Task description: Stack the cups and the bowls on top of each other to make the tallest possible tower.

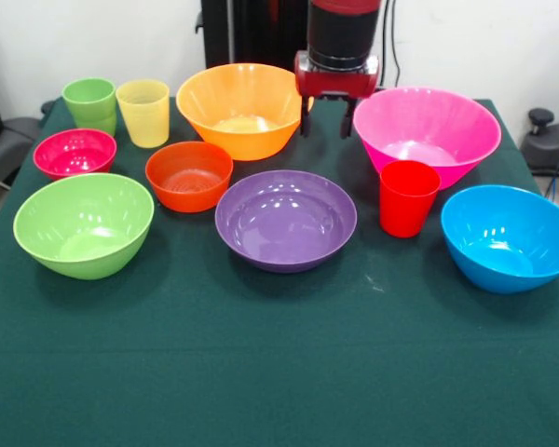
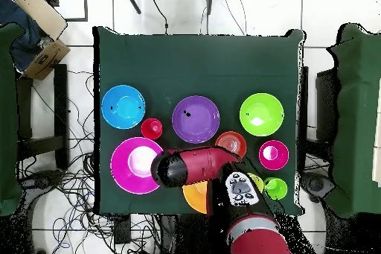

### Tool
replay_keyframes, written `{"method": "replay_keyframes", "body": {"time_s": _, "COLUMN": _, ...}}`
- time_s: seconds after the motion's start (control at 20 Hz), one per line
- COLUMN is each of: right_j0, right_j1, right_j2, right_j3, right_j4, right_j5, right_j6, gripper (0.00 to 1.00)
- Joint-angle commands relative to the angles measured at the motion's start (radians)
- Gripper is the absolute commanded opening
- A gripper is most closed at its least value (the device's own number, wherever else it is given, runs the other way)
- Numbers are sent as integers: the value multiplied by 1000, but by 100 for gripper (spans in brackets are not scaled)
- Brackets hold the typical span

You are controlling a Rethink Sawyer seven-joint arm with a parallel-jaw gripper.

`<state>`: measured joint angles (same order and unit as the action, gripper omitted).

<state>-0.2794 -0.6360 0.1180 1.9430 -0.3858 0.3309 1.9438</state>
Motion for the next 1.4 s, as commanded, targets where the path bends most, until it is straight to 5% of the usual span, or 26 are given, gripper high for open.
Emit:
{"method": "replay_keyframes", "body": {"time_s": 0.05, "right_j0": 7, "right_j1": 81, "right_j2": 6, "right_j3": -66, "right_j4": -86, "right_j5": -93, "right_j6": 34, "gripper": 100}}
{"method": "replay_keyframes", "body": {"time_s": 0.6, "right_j0": -61, "right_j1": -6, "right_j2": 51, "right_j3": -43, "right_j4": -67, "right_j5": 23, "right_j6": -32, "gripper": 100}}
{"method": "replay_keyframes", "body": {"time_s": 1.4, "right_j0": -30, "right_j1": -44, "right_j2": 68, "right_j3": -111, "right_j4": -25, "right_j5": 153, "right_j6": -24, "gripper": 100}}
